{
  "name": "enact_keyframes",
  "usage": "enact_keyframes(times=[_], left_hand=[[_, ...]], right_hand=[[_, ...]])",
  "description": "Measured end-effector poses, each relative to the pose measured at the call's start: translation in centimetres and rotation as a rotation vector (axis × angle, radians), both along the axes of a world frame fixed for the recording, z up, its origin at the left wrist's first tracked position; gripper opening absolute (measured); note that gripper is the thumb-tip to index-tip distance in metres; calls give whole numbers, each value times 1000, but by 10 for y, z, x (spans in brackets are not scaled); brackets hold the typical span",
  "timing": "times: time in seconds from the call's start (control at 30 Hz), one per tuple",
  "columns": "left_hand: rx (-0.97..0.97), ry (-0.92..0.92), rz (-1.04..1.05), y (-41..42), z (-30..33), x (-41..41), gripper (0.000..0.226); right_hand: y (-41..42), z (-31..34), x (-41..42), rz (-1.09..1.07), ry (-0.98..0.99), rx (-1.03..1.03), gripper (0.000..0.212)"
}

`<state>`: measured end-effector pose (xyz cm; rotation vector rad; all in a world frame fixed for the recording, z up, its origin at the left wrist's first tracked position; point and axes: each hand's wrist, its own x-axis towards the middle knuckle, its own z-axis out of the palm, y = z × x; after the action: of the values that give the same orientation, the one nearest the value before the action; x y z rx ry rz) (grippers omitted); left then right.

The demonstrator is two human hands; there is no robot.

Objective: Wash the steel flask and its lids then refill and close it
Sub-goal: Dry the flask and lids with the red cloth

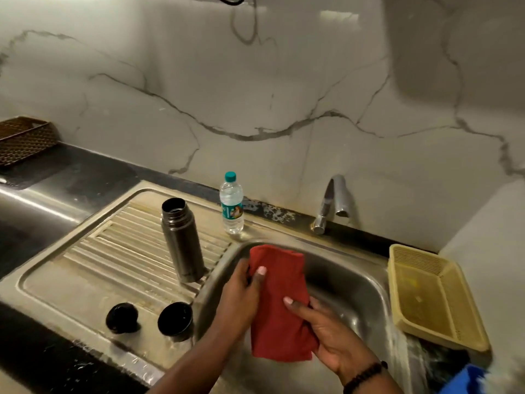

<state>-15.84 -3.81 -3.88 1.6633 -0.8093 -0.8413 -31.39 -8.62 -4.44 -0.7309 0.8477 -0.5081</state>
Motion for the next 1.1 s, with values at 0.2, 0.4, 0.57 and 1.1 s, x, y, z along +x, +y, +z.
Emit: enact_keyframes(times=[0.2,0.4,0.57,1.1], left_hand=[[289,747,-53,-12,-32,-26,32],[275,873,-311,-38,-14,-74,37],[185,746,-394,-92,8,-117,21],[237,140,-434,-142,-45,-215,25]], right_hand=[[-17,3,-34,-29,236,-98,41],[-44,38,-83,-236,384,-207,30],[-86,84,-133,-360,549,-420,15],[-127,-13,-187,-158,1668,-488,44]])
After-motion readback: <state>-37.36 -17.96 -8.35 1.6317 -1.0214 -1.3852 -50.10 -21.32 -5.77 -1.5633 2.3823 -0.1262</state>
